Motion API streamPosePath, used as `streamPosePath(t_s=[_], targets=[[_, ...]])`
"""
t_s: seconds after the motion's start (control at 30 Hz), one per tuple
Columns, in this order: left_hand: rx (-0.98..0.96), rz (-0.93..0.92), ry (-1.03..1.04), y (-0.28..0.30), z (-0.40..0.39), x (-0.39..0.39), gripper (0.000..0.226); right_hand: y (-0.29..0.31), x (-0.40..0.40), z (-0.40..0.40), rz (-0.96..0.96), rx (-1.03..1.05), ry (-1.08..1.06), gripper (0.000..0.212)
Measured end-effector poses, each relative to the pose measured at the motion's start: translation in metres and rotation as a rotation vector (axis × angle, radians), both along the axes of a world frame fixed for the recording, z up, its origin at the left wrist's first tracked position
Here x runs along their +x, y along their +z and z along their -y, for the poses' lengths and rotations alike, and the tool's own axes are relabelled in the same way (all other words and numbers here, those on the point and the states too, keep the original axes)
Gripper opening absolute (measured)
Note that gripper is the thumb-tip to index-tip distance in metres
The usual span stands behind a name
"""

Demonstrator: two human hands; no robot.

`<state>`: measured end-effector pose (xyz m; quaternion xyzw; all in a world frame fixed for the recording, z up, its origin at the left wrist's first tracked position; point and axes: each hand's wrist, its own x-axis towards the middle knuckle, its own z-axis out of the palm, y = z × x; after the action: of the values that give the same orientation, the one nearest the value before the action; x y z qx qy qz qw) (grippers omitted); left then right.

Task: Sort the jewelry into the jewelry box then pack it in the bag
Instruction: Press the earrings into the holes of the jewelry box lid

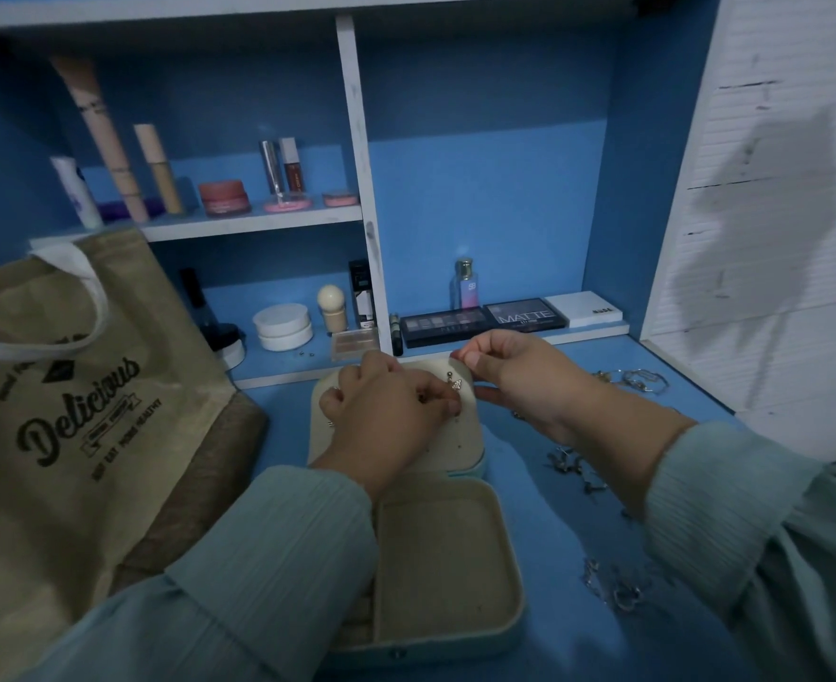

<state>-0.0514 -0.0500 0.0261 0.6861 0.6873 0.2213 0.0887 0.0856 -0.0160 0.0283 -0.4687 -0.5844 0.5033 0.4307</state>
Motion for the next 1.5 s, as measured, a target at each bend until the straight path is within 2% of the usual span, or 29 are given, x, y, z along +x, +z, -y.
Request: streamPosePath(t_s=[0.43,0.67,0.93,1.0,1.1,1.27,1.37,1.5], targets=[[-0.023,-0.055,0.036,0.004,-0.001,-0.002,0.012,0.001,-0.001,0.000,0.012,-0.003,0.005,0.021],[-0.020,-0.152,0.037,0.007,-0.004,-0.001,0.015,0.003,0.000,0.001,0.032,0.008,0.009,0.019],[0.010,-0.127,0.043,0.005,-0.005,0.000,0.016,0.006,0.000,0.002,0.025,0.009,0.009,0.020],[0.067,-0.091,0.042,0.002,-0.005,0.000,0.016,0.008,0.001,0.003,0.001,-0.001,0.017,0.020],[0.154,-0.061,0.040,-0.002,-0.007,-0.002,0.032,0.008,0.002,0.003,-0.059,-0.026,0.024,0.020],[0.182,-0.217,-0.033,-0.001,-0.012,-0.007,0.062,0.007,0.005,0.003,-0.137,-0.079,0.030,0.017],[0.128,-0.250,-0.082,0.002,-0.015,-0.007,0.060,0.006,0.005,0.003,-0.233,-0.121,0.034,0.021],[0.158,-0.212,-0.098,0.006,-0.014,-0.008,0.056,0.004,0.006,0.004,-0.371,-0.221,0.013,0.023]])
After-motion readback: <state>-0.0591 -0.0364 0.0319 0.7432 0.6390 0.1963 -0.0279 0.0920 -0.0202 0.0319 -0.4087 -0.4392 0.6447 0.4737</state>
